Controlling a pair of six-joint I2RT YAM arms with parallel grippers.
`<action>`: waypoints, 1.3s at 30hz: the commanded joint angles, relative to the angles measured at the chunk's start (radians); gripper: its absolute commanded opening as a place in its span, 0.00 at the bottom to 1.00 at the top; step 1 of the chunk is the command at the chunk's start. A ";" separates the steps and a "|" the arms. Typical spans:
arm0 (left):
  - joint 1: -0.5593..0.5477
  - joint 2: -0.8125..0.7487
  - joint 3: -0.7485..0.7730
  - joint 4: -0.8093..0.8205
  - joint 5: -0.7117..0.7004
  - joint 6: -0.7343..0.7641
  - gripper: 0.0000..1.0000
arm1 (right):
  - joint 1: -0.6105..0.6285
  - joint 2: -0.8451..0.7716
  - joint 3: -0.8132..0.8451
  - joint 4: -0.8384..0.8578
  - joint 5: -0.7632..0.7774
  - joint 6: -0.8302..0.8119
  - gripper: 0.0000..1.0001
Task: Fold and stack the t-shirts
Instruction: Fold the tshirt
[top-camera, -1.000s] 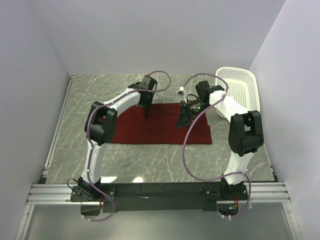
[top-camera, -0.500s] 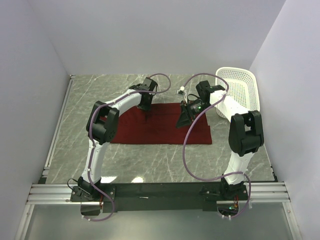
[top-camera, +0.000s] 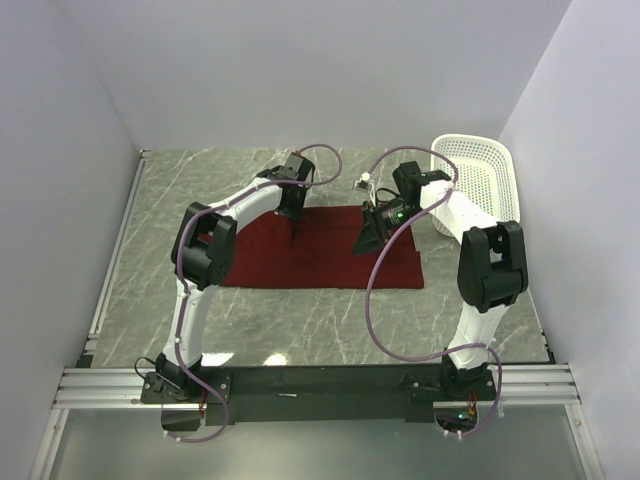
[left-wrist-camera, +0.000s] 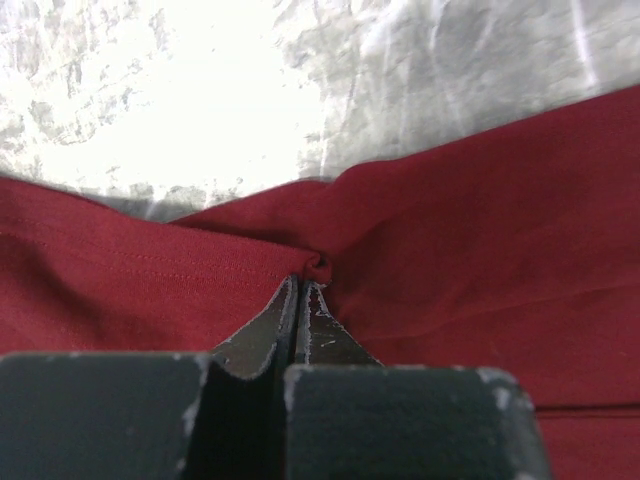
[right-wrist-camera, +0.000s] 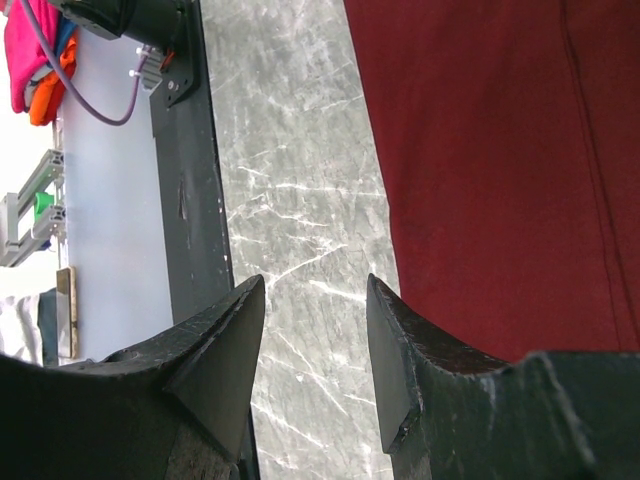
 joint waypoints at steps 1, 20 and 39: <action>-0.006 -0.087 0.051 0.040 0.051 -0.029 0.00 | -0.011 0.003 0.043 -0.015 -0.031 -0.019 0.52; -0.004 -0.099 0.134 0.039 0.160 -0.084 0.49 | -0.022 -0.002 0.048 -0.035 -0.028 -0.039 0.52; 0.293 -1.199 -1.151 0.245 0.087 -1.027 0.77 | -0.023 -0.083 -0.022 0.103 0.104 0.039 0.52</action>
